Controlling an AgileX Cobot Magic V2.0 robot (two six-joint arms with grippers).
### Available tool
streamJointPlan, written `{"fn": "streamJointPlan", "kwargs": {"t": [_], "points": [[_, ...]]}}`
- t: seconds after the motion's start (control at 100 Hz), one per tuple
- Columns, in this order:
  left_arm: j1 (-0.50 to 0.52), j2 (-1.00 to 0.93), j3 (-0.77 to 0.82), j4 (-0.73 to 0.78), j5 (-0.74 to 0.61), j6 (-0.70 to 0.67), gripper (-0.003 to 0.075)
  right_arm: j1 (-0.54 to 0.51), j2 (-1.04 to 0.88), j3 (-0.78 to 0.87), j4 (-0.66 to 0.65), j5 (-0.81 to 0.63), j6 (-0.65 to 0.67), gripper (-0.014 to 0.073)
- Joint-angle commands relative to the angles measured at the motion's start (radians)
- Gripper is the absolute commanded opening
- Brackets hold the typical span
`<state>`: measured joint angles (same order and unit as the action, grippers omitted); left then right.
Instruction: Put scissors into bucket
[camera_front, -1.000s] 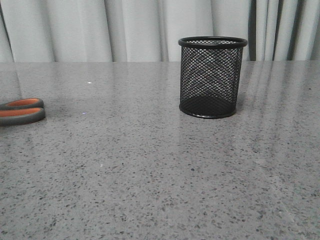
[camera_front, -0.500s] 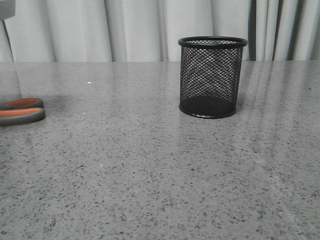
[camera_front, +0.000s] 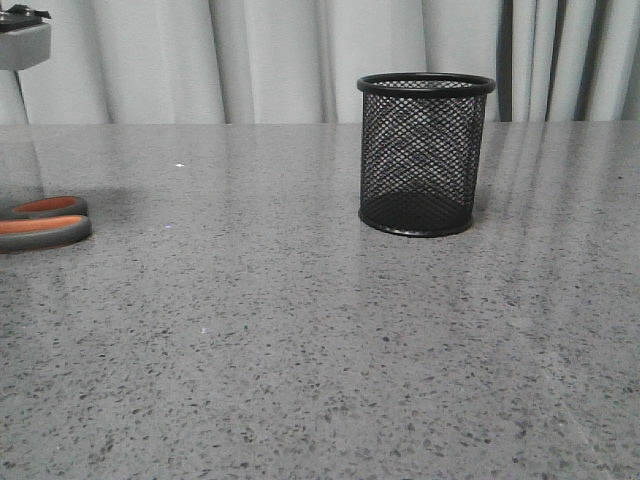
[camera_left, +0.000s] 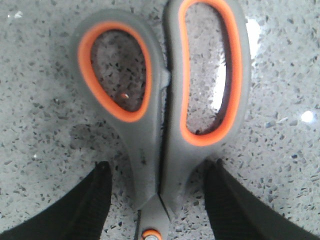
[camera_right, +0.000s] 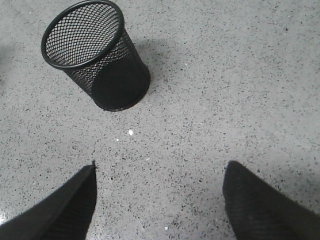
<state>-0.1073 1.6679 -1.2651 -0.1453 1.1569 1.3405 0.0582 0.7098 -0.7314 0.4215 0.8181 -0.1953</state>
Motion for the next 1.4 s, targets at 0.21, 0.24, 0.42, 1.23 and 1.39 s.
{"fn": "streamJointPlan", "kwargs": {"t": [0.21,0.24,0.42,1.23,1.39], "points": [[-0.008,0.004,-0.016,-0.054,0.046,0.000,0.0388,-0.003,0.005,-0.033,0.013,-0.053,-0.016,0.0479],[-0.008,0.004,-0.016,-0.054,0.055,0.000,0.0388,-0.003,0.005,-0.033,0.013,-0.053,-0.016,0.0479],[-0.008,0.004,-0.016,-0.054,0.075,0.000,0.0384,-0.003,0.005,-0.033,0.013,-0.053,-0.016,0.0479],[-0.051,-0.088,-0.174,-0.049,0.099,-0.136,-0.0021,-0.003,0.005,-0.033,0.016,-0.051,-0.016,0.0479],[-0.139,-0.169,-0.262,0.043,0.099,-0.193,-0.0021,-0.003,0.005,-0.033,0.071,-0.053,-0.016,0.0479]]}}
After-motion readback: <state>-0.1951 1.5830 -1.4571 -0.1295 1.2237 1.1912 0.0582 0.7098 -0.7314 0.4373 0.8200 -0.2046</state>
